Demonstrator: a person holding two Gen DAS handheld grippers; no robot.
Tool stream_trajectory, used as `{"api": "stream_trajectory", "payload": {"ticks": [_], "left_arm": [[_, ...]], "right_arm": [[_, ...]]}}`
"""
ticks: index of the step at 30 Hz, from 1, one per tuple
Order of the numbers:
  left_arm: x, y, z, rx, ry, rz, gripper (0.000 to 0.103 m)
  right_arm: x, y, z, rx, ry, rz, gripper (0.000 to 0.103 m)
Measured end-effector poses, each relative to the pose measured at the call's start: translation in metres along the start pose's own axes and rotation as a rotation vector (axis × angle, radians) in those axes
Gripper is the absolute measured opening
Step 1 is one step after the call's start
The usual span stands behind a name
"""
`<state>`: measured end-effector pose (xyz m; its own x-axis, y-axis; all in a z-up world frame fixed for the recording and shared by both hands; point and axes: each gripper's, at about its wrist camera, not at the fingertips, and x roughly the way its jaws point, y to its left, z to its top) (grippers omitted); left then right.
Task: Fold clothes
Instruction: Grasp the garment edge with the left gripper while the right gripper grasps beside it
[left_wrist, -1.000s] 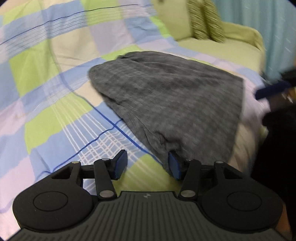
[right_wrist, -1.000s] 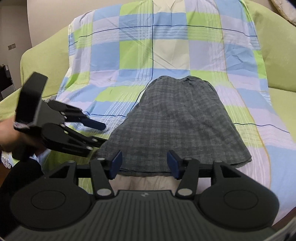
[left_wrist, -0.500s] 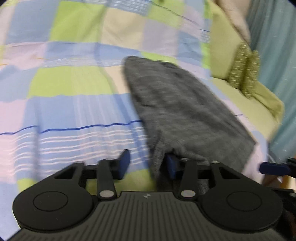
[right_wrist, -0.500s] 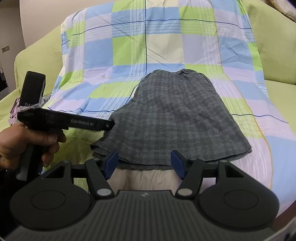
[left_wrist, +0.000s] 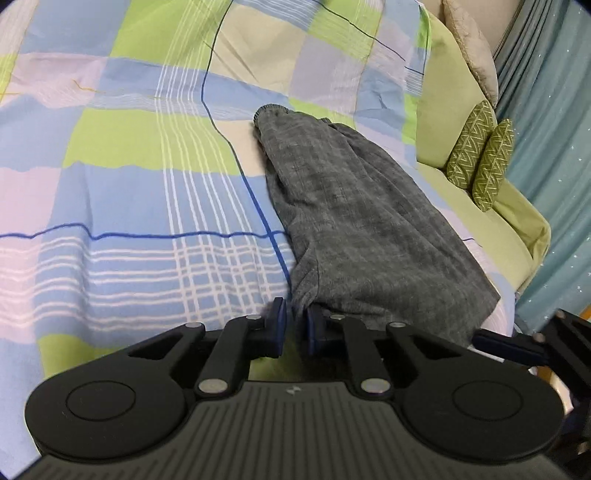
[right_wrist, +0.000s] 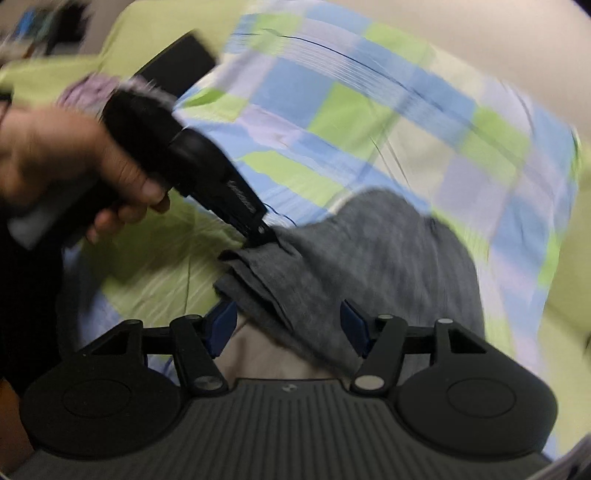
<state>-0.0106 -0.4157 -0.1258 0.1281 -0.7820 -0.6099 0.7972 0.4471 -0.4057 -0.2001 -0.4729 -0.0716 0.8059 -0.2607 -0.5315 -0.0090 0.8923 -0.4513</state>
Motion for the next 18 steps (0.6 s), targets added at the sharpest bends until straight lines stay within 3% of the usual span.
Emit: {"api": "stream_trajectory", "payload": {"ticks": [6, 9, 18], "left_arm": [[-0.001, 0.004, 0.0, 0.038, 0.022, -0.02, 0.014], [-0.005, 0.003, -0.002, 0.064, 0.021, -0.024, 0.014], [-0.014, -0.007, -0.005, 0.163, 0.023, -0.017, 0.018]], "right_arm": [[0.026, 0.029, 0.011, -0.238, 0.013, -0.023, 0.029], [0.027, 0.033, 0.012, -0.27, 0.013, -0.014, 0.008], [0.018, 0.04, 0.011, -0.222, 0.051, 0.049, 0.008]]}}
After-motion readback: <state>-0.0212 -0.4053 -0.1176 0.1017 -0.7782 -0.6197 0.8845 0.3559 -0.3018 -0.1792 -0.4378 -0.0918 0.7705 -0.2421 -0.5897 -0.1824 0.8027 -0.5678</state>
